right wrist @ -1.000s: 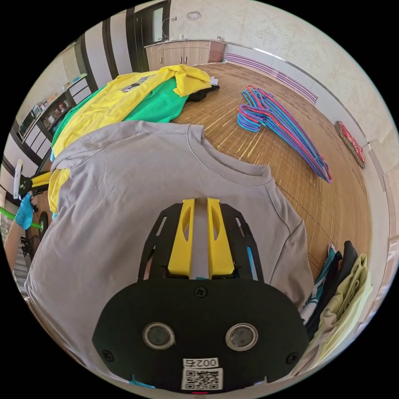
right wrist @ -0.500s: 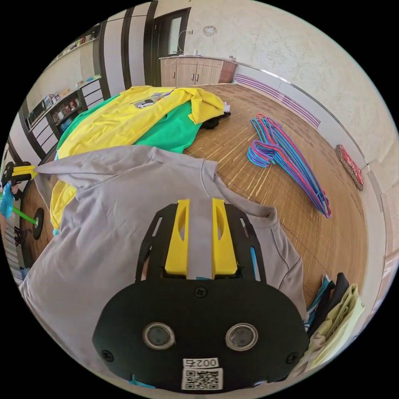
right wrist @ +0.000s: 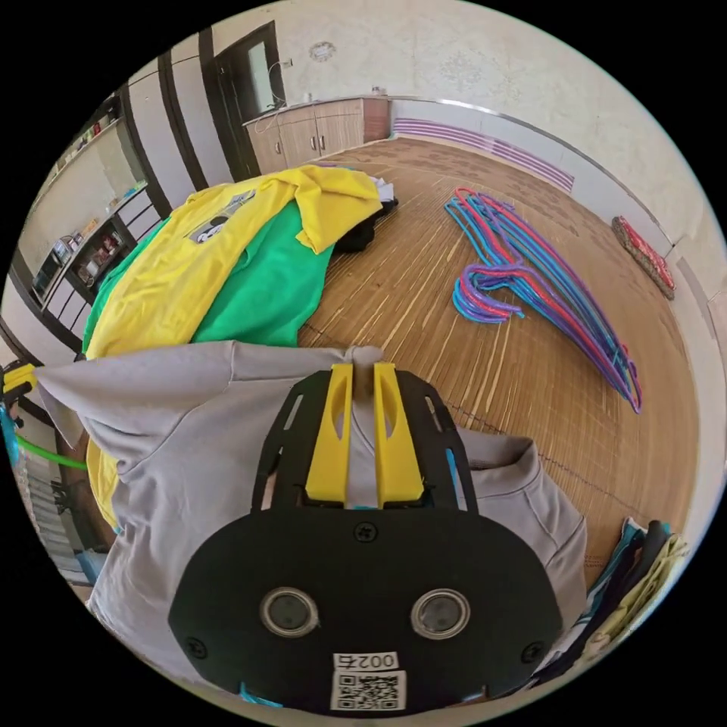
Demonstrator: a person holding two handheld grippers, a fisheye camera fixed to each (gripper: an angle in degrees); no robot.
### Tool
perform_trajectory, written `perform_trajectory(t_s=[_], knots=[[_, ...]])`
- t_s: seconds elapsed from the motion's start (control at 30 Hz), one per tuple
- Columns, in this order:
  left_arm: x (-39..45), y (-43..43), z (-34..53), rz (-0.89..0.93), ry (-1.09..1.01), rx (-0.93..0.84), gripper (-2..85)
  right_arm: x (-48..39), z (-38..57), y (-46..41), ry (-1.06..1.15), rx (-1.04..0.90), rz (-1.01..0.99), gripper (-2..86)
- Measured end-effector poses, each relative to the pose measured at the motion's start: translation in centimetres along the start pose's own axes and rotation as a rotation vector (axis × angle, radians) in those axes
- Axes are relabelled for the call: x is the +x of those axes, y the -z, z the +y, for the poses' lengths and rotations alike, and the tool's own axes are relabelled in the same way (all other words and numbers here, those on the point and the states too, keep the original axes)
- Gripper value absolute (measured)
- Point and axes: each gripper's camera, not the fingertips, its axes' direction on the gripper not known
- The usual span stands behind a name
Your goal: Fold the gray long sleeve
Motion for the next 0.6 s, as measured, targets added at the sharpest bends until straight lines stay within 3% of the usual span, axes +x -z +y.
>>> perform_trajectory(t_s=[0.37,0.6], knots=[[-3.5,-7.4,-3.4,-0.088,0.066,-0.188,-0.3,0.5,-3.0,-2.6,-0.082,-0.083,-0.021,8.0],[-6.3,-6.4,-1.5,-0.074,0.185,-0.167,5.8,1.4,-4.1,-1.5,-0.031,-0.082,-0.077,10.3]])
